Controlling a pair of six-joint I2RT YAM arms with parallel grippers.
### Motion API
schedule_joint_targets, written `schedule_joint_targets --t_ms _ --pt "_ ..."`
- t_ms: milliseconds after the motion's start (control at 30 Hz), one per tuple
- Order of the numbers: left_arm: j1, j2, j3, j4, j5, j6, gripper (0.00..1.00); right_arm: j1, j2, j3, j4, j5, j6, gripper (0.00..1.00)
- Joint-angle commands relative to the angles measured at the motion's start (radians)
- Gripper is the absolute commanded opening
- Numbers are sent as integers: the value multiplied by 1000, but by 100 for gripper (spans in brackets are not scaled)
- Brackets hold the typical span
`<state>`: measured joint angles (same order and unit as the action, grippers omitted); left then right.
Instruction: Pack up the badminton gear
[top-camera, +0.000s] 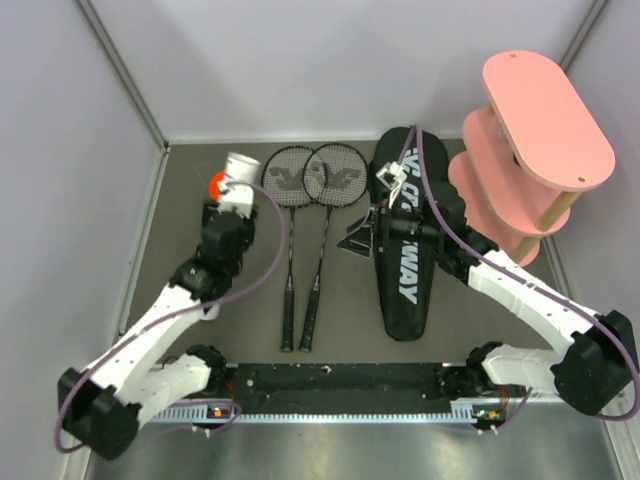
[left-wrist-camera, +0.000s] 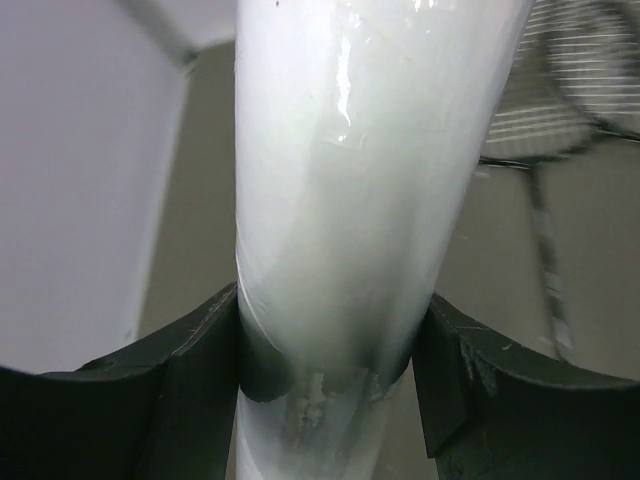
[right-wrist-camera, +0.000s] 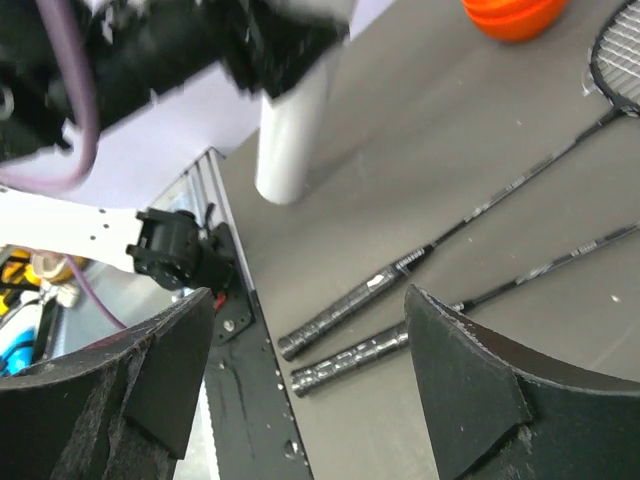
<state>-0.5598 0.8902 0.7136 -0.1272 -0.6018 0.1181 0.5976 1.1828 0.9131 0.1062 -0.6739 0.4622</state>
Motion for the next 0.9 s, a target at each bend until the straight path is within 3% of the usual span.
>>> schedule_joint_targets --t_ms 0,167,367,533,867 --pt "237 172 113 69 -62 -20 0 -1 -38 -2 -51 46 -88 77" --pt "478 421 214 96 -6 1 0 -2 -95 -14 -72 88 -128 77" --pt "607 701 334 132 8 95 0 -1 -109 -26 -59 76 -132 77" --pt "632 834 420 109 25 228 0 -2 -107 -31 -51 62 -131 78" --pt "670 967 581 -69 263 173 15 -2 -64 -11 -60 22 -120 77"
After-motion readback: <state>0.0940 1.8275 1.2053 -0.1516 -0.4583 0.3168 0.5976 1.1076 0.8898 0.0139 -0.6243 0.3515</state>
